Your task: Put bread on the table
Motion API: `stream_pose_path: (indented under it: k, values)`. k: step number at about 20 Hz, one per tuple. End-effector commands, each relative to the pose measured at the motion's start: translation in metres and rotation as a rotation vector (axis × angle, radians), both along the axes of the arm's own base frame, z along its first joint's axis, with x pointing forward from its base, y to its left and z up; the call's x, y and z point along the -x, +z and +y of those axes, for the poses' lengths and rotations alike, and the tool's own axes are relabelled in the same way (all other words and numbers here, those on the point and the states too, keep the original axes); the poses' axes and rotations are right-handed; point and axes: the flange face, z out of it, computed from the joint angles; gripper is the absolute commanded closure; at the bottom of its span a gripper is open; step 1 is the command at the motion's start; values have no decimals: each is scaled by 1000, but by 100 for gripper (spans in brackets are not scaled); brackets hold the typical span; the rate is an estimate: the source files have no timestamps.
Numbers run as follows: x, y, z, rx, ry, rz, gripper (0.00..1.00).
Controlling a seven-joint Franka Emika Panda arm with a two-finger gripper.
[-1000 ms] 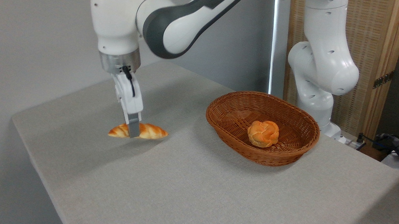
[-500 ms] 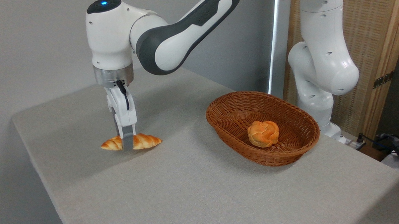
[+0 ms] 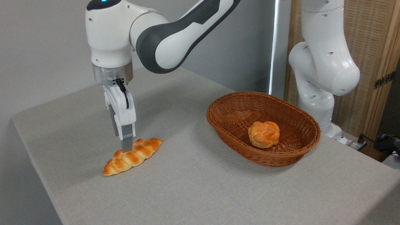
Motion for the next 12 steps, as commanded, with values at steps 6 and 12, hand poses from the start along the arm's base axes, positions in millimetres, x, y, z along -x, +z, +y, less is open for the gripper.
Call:
stream_pose_path:
  k: [6, 12]
  values:
    - [-2, 103, 72, -19, 119, 81, 0]
    - [13, 149, 116, -108, 292, 66, 0]
